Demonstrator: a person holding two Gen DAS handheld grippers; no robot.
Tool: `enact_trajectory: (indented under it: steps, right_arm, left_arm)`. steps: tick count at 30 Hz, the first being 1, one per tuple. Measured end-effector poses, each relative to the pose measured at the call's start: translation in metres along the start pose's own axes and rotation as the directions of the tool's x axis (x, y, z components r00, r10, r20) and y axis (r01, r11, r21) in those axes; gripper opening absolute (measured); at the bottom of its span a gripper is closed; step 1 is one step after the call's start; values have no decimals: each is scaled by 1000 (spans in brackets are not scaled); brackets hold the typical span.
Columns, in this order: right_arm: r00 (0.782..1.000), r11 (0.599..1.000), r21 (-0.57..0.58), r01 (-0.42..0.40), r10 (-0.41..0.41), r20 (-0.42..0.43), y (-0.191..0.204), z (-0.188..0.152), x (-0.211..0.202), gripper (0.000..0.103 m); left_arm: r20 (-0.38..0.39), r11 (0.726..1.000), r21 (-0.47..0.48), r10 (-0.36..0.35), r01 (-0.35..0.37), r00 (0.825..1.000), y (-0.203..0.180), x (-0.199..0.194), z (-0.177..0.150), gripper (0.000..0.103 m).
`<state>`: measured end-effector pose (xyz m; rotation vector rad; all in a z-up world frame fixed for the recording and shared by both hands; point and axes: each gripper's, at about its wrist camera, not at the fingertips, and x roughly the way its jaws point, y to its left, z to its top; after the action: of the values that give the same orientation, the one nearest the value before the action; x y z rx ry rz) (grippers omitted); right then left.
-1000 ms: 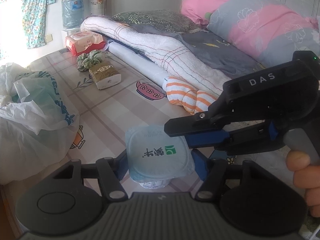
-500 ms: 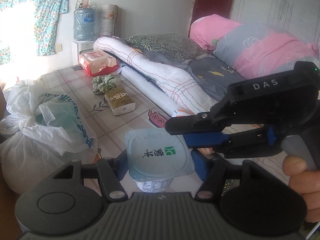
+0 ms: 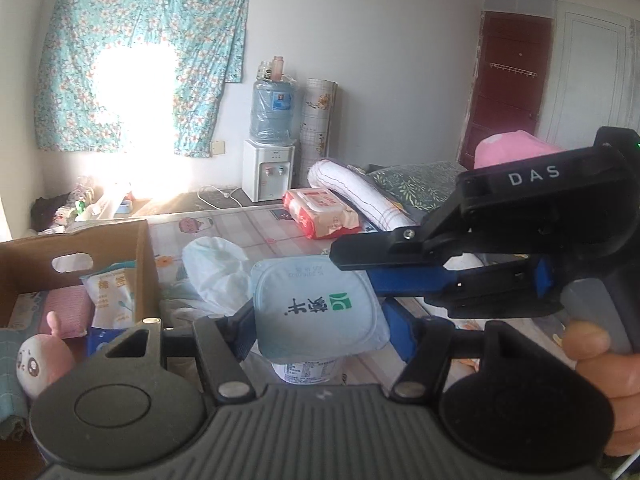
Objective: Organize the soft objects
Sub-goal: 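Carry the white yogurt cup with the right gripper over the cardboard box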
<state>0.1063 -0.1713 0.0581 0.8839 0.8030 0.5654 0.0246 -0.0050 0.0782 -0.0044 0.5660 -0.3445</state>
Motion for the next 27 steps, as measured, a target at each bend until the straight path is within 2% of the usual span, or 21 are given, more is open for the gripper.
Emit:
enact_trajectory:
  steps: [6,9,12,17,21,24,27]
  right_arm:
    - [990,996,-49,-69,63,-129,50,6,71,22]
    - [972,993,-47,-109,96,-212,73,2,114,22]
    - [947,991,-42,-130,111,-300,94,-8,162,24]
    - [883,992,39,-122,126,-453,97,-30,231,24]
    - [820,992,109,-66,116,-560,85,-58,275,24]
    - [774,993,118,-18,89,-627,80,-78,299,24]
    - [738,992,122,12,73,-671,74,-91,319,24]
  left_arm:
    - [-1,986,-76,148,-148,989,60,-29,16,66]
    - [-33,970,-96,222,-224,975,91,-44,19,66]
    - [-75,957,-116,260,-267,963,122,-56,19,65]
    - [-204,929,-153,305,-338,930,168,-58,1,65]
    - [-302,901,-228,295,-370,906,202,-58,-24,65]
    - [-358,887,-239,298,-396,885,218,-58,-41,65]
    - [-386,875,-233,316,-424,866,228,-59,-53,65]
